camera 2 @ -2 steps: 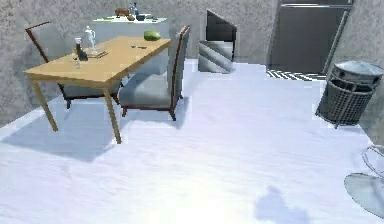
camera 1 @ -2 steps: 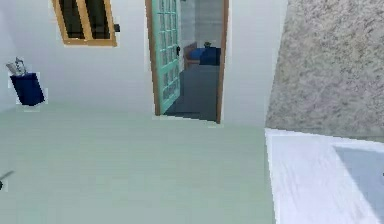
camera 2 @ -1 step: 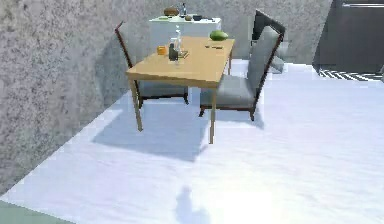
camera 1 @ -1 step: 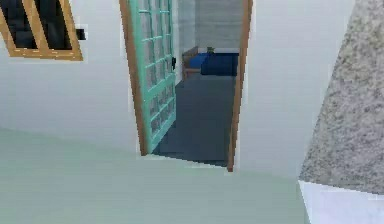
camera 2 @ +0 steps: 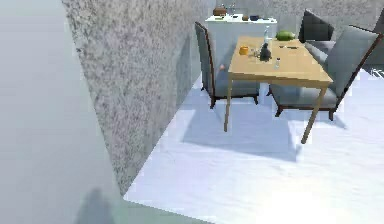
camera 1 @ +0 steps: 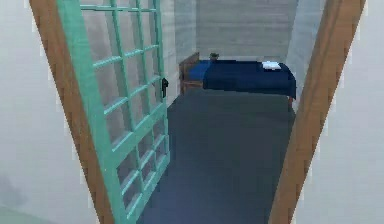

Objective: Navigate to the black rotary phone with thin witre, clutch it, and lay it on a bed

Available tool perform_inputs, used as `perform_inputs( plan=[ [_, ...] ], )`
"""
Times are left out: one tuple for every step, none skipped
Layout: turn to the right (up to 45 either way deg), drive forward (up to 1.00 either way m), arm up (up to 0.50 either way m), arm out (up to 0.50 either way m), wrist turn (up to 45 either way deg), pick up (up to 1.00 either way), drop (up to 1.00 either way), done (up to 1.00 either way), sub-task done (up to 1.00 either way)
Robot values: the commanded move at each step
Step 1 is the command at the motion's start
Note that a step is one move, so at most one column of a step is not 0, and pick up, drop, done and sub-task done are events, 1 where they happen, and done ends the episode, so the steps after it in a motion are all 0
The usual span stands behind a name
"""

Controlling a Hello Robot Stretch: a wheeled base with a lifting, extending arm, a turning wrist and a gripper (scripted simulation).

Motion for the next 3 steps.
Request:
perform_inputs(
  plan=[
    [0.0, 0.3, 0.0, 0.0, 0.0, 0.0, 0.0, 0.0, 0.0],
    [12.0, 0.0, 0.0, 0.0, 0.0, 0.0, 0.0, 0.0, 0.0],
    [0.0, 0.6, 0.0, 0.0, 0.0, 0.0, 0.0, 0.0, 0.0]
  ],
)
